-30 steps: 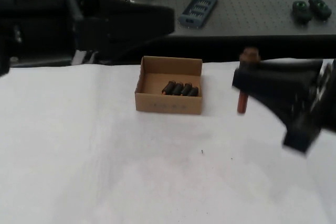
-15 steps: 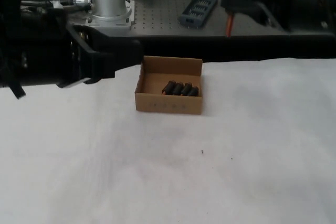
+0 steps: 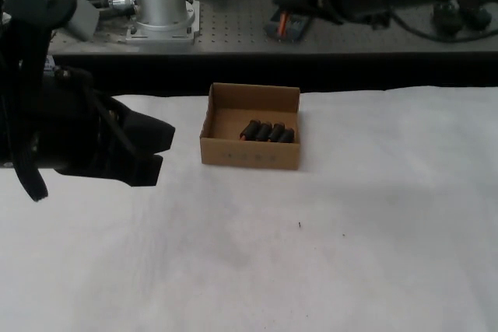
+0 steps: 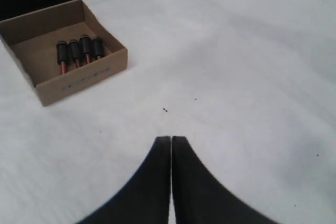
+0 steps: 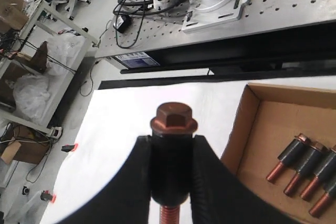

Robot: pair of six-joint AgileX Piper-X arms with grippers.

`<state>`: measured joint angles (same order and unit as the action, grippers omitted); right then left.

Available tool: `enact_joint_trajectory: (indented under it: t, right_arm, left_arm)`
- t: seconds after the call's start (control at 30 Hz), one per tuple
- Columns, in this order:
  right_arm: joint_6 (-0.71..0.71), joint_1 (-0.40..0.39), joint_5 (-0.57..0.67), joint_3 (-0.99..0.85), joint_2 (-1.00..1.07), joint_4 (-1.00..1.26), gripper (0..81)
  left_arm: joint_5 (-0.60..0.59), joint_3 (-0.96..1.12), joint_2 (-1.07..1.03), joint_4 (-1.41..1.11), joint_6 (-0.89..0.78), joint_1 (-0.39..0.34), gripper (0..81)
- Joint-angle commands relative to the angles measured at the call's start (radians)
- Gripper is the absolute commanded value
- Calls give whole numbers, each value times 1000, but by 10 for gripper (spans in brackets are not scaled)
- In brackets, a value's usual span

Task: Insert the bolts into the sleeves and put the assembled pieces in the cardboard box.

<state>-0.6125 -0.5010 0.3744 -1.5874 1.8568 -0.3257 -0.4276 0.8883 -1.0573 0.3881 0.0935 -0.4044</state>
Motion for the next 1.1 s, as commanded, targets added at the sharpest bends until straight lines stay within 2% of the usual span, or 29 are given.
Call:
enact_joint_trajectory:
  t: [0.0, 0.17, 0.47, 0.9, 1.07]
  right_arm:
    - [-27, 4, 23, -65, 44, -6, 29]
    - [-87, 4, 47, -188, 182, -8, 29]
    - [-91, 4, 39, -324, 347, -32, 29]
    - [-117, 15, 20, -345, 496, -37, 29]
    - [-136, 8, 78, -345, 522, -34, 29]
  left_arm:
    - [17, 4, 8, -2, 11, 2, 6]
    - [23, 4, 8, -7, 12, 2, 6]
    - [23, 4, 8, 7, 12, 2, 6]
    - [23, 4, 8, 22, 12, 2, 6]
    - [23, -2, 8, 36, 12, 2, 6]
